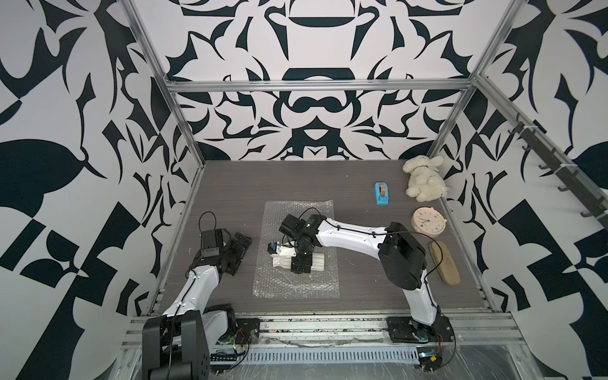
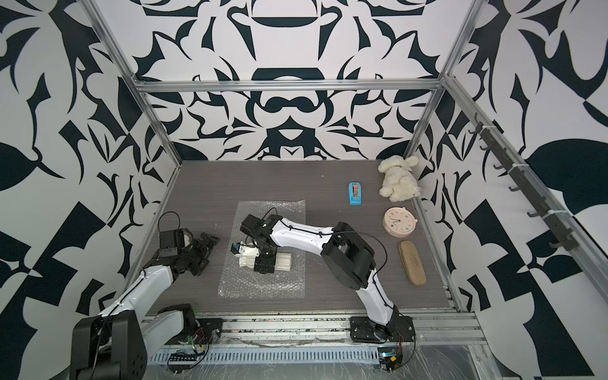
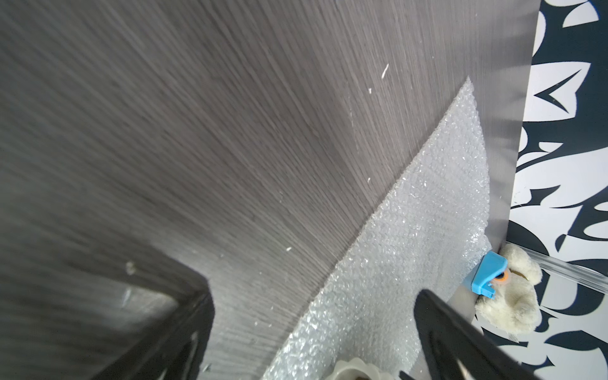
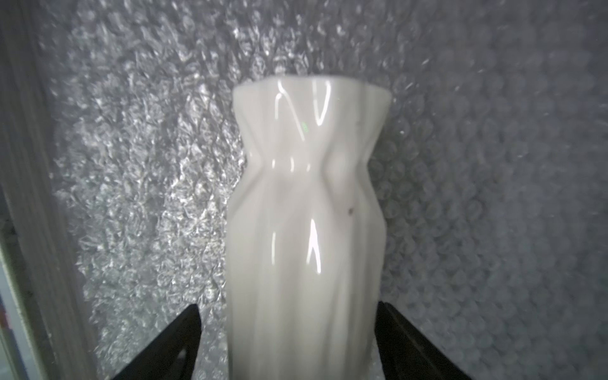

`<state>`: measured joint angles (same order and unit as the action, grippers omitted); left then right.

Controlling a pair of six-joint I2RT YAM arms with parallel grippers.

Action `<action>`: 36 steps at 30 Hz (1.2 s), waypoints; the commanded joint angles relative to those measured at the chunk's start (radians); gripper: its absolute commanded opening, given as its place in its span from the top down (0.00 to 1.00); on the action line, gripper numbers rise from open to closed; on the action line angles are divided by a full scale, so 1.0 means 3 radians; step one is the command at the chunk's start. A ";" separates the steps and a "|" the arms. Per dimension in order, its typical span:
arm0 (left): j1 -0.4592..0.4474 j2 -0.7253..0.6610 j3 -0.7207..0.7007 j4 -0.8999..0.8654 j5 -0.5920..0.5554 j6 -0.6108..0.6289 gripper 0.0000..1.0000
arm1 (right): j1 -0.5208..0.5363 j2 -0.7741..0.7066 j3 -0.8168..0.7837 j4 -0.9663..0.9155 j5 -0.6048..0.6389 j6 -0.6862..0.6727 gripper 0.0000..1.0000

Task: Wrap vases in bubble wrap
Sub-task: Place the vase in bubble wrap, then wrap the vase in bubble wrap.

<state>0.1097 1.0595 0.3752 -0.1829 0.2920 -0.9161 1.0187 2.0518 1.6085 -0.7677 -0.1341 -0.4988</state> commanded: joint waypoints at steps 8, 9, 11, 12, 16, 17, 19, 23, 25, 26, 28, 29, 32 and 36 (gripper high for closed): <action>-0.0337 -0.0023 0.0030 -0.0330 -0.0018 -0.0098 0.00 | 0.0091 -0.0866 -0.0616 0.0414 0.0269 0.0155 0.16; -0.0364 -0.0050 0.0036 -0.0369 -0.0058 -0.0114 0.00 | 0.0144 -0.0963 -0.0747 0.0531 0.0327 0.0186 0.19; -0.0404 -0.0114 0.0048 -0.0450 -0.0115 -0.0153 0.00 | 0.0286 -0.1178 -0.1040 0.0795 0.0420 0.0260 0.23; -0.0411 -0.0138 0.0048 -0.0476 -0.0137 -0.0171 0.01 | 0.0346 -0.1248 -0.1160 0.0891 0.0427 0.0310 0.24; -0.0468 -0.0214 0.0093 -0.0635 -0.0237 -0.0210 0.00 | 0.0612 -0.1407 -0.1575 0.1156 0.0496 0.0549 0.27; -0.0497 -0.0239 0.0109 -0.0689 -0.0276 -0.0215 0.00 | 0.0675 -0.1413 -0.1672 0.1226 0.0513 0.0612 0.27; -0.0539 -0.0284 0.0119 -0.0748 -0.0315 -0.0235 0.01 | 0.0783 -0.1405 -0.1820 0.1360 0.0566 0.0739 0.27; -0.0642 -0.0357 0.0135 -0.0857 -0.0404 -0.0311 0.01 | 0.0953 -0.1398 -0.2113 0.1683 0.0681 0.0937 0.29; -0.0696 -0.0394 0.0147 -0.0896 -0.0444 -0.0349 0.00 | 0.0980 -0.1420 -0.2216 0.1780 0.0724 0.0999 0.31; -0.0713 -0.0411 0.0154 -0.0923 -0.0468 -0.0358 0.00 | 0.0986 -0.1440 -0.2267 0.1828 0.0762 0.1027 0.33; -0.0737 -0.0433 0.0171 -0.0967 -0.0503 -0.0366 0.00 | 0.0994 -0.1482 -0.2354 0.1886 0.0789 0.1049 0.35; -0.0739 -0.0447 0.0172 -0.0980 -0.0511 -0.0371 0.00 | 0.0994 -0.1489 -0.2390 0.1891 0.0778 0.1064 0.36; -0.0744 -0.0450 0.0206 -0.1011 -0.0514 -0.0363 0.00 | 0.0997 -0.1489 -0.2469 0.1827 0.0776 0.1098 0.39; -0.0744 -0.0484 0.0205 -0.1030 -0.0513 -0.0381 0.01 | 0.1000 -0.1589 -0.2651 0.1777 0.0897 0.1148 0.41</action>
<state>-0.1116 0.9279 0.4118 -0.4515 0.1516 -1.0245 1.3136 1.6302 0.8467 -0.2398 0.0937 -0.1864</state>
